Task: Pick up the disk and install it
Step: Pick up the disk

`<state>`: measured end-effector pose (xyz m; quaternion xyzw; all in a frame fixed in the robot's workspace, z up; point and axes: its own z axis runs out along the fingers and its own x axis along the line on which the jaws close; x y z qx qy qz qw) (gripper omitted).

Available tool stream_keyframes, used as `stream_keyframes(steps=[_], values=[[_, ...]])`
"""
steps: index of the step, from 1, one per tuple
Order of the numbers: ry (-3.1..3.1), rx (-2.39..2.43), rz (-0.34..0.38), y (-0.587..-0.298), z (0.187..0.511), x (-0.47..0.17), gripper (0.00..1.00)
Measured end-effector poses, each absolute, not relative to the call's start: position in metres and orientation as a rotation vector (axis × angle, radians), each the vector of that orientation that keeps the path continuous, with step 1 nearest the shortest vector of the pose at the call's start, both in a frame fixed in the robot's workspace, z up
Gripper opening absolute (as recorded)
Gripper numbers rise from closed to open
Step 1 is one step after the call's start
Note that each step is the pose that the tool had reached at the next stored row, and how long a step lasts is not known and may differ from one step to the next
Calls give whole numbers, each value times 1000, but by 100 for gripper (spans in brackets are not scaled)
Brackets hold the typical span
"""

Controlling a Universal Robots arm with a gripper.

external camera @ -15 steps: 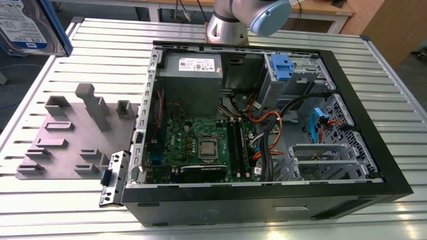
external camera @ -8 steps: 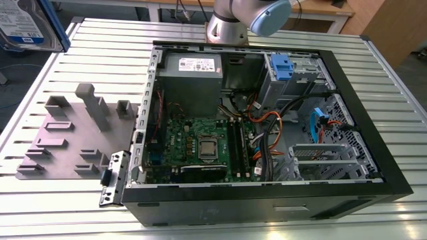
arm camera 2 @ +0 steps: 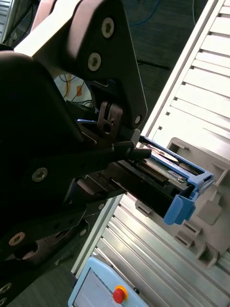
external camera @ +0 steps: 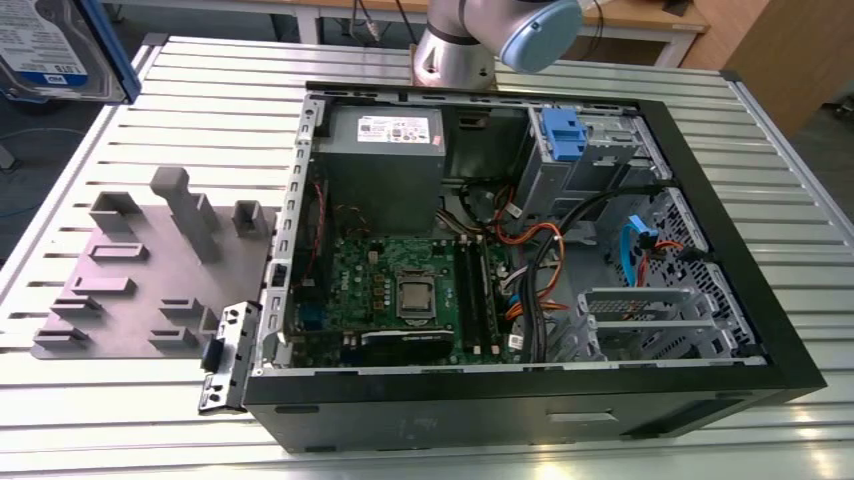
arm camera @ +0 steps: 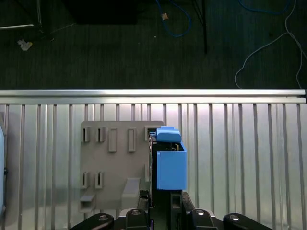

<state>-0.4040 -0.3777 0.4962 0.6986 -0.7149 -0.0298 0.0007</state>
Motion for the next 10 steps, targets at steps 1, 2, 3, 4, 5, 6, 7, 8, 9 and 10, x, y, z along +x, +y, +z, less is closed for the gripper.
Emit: stream_keyframes(steps=[1, 2, 3, 4, 5, 6, 7, 8, 9, 10], values=[[-2245, 2194, -94, -378, 496, -404, 35], [-2245, 2194, -94, -378, 496, -403, 35], [-2245, 2194, -94, -378, 496, -403, 35], [-2245, 2194, -94, -378, 496, -402, 35], [-2245, 2194, -94, -378, 496, -401, 35], [-2245, 2194, -94, -378, 496, -401, 35], [-2245, 2194, -94, -378, 496, -400, 35], [-2245, 2194, -94, -378, 496, -399, 35], [-2245, 2194, -94, -378, 496, -398, 35], [-2245, 2194, -94, -378, 496, -398, 35]])
